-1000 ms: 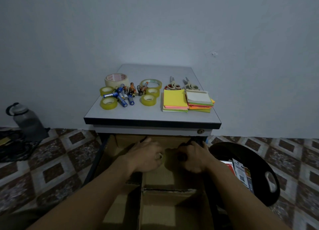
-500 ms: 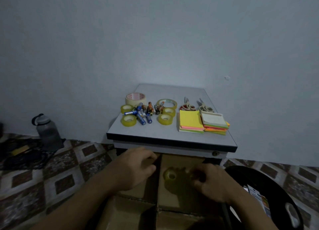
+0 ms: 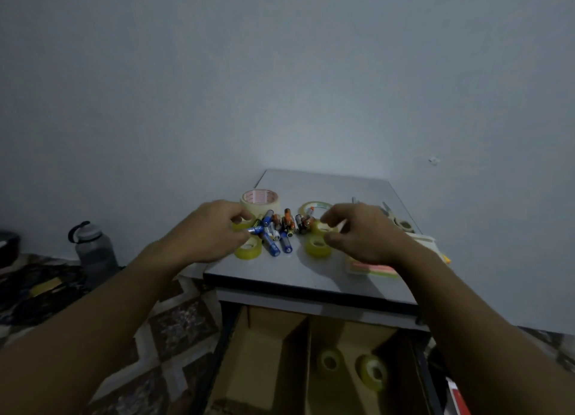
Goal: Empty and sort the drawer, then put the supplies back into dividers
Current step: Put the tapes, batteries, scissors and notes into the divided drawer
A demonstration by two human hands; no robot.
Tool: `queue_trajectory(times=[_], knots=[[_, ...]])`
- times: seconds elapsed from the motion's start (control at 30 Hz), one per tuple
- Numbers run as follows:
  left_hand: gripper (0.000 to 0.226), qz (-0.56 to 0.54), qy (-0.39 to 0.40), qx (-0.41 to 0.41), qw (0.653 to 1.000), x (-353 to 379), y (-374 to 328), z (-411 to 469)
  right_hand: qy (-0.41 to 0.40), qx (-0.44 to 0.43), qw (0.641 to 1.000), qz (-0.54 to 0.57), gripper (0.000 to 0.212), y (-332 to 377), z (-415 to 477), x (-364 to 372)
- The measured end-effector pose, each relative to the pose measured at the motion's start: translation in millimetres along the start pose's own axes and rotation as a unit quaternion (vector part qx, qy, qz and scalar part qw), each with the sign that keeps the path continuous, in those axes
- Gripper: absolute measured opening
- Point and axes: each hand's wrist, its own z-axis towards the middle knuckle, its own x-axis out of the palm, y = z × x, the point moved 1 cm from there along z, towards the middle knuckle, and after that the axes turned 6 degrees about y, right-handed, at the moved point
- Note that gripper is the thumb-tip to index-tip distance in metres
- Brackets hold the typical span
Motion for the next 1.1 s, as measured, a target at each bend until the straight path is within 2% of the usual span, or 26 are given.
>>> queue_trajectory(times=[0.23,0.43,0.57,0.8,0.97,1.1], knots=[[0.050,0.011,0.049,-0.012,0.999,7,10,50,0.043,-0.004,0.998,-0.053,0.049,-4,71,13],[0.039,0.028,0.101,-0.007,0.994,16,7,66,0.091,0.000,0.992,-0.088,0.050,-6,92,25],[0.031,0.035,0.086,-0.008,0.996,18,6,69,0.078,0.010,0.992,-0.100,0.039,-6,97,33],[0.029,0.051,0.074,-0.005,0.996,18,1,69,0.068,-0.001,0.993,-0.097,0.033,-7,98,37],[0.022,0.022,0.054,0.017,0.998,18,-1,66,0.055,-0.014,0.991,-0.124,0.022,-4,96,37],[0.025,-0.012,0.044,0.048,0.998,16,-5,58,0.059,-0.019,0.989,-0.134,0.023,-5,97,40]])
